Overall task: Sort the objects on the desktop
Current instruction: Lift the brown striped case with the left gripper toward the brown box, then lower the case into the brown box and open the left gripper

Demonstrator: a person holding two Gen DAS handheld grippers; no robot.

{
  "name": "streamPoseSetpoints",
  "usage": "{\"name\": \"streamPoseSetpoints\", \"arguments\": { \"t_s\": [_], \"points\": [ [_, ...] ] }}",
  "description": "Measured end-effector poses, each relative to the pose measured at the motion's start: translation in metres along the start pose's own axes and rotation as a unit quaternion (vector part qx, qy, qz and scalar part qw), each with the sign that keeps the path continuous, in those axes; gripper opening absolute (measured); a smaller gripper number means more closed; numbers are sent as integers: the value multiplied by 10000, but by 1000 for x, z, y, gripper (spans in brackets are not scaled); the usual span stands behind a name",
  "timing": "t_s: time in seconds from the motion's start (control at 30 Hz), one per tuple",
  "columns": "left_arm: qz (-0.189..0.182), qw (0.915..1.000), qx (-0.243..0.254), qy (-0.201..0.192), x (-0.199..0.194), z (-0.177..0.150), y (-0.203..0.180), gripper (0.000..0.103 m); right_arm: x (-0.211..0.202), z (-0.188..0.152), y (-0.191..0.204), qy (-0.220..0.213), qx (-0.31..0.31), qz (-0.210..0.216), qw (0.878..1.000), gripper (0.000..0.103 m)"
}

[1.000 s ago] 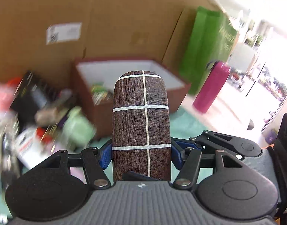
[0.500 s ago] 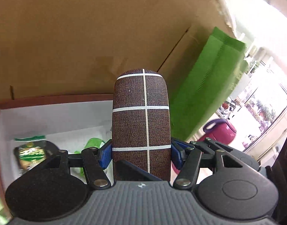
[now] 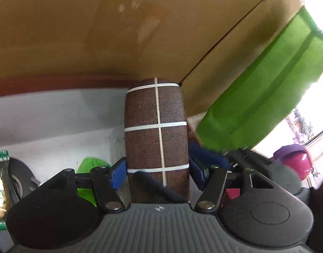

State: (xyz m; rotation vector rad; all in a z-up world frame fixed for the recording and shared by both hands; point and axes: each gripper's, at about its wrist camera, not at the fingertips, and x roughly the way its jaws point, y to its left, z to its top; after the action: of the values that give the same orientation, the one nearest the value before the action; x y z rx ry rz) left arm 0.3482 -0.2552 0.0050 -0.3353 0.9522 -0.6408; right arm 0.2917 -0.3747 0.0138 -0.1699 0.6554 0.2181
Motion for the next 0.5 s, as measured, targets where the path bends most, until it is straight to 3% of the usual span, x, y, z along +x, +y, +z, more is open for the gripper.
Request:
{"name": "streamPoseSetpoints", "arguments": {
  "t_s": [0.1,0.23,0.5],
  "points": [
    [-244,9997,-71,59,-5,-2,4,79,4,-3,7,-21,-451,-314,9985,63],
    [-276,9992,224,-167,-26,-11,-1,92,2,-7,4,-103,-207,-247,9994,70],
    [-63,9963,527,-680,-78,-41,-5,94,-16,-22,35,-312,60,-540,9980,88]
  ]
}}
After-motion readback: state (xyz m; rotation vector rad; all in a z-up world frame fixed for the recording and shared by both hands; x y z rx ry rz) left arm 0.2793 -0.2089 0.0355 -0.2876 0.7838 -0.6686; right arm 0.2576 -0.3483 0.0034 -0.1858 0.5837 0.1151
